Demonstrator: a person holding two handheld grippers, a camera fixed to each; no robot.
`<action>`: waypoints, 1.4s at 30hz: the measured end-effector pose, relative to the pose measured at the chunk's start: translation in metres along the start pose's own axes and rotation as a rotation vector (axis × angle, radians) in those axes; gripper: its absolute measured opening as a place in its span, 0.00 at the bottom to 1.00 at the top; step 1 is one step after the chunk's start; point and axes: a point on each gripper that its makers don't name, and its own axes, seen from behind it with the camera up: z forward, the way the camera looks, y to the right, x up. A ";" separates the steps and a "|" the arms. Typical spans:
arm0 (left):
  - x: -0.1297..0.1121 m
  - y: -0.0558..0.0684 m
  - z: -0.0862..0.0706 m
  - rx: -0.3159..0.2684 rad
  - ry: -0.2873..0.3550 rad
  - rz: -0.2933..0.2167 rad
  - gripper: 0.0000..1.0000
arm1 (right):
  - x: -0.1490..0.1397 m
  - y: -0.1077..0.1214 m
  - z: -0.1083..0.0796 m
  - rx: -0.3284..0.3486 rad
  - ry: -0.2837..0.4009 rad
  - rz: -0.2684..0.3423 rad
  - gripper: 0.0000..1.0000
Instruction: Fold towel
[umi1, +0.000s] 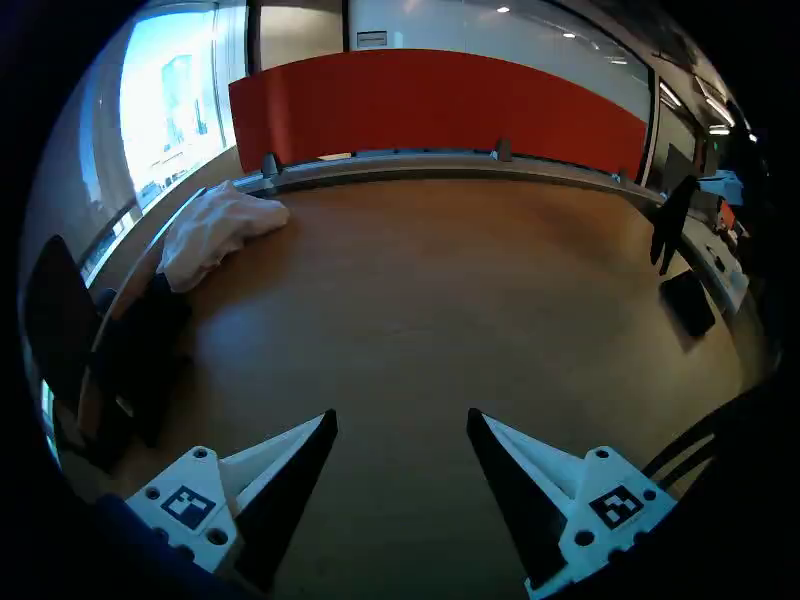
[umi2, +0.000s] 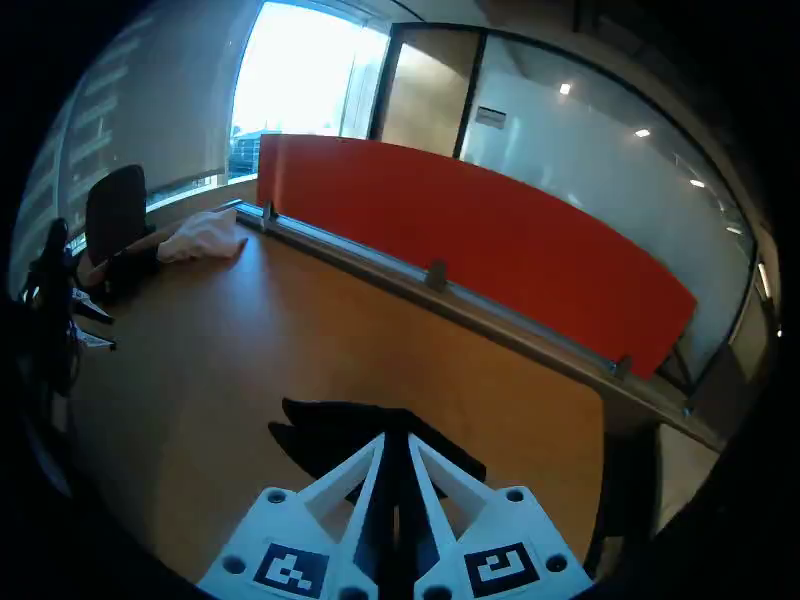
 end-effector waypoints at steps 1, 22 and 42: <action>0.000 0.000 0.000 0.000 -0.001 0.001 0.97 | -0.002 0.004 0.001 -0.004 -0.004 0.000 0.08; 0.006 0.005 0.003 0.014 -0.011 0.009 0.97 | -0.046 0.074 0.012 -0.065 -0.091 0.038 0.08; 0.010 0.013 0.005 0.005 -0.015 0.020 0.96 | -0.087 0.086 -0.006 -0.092 -0.144 0.091 0.07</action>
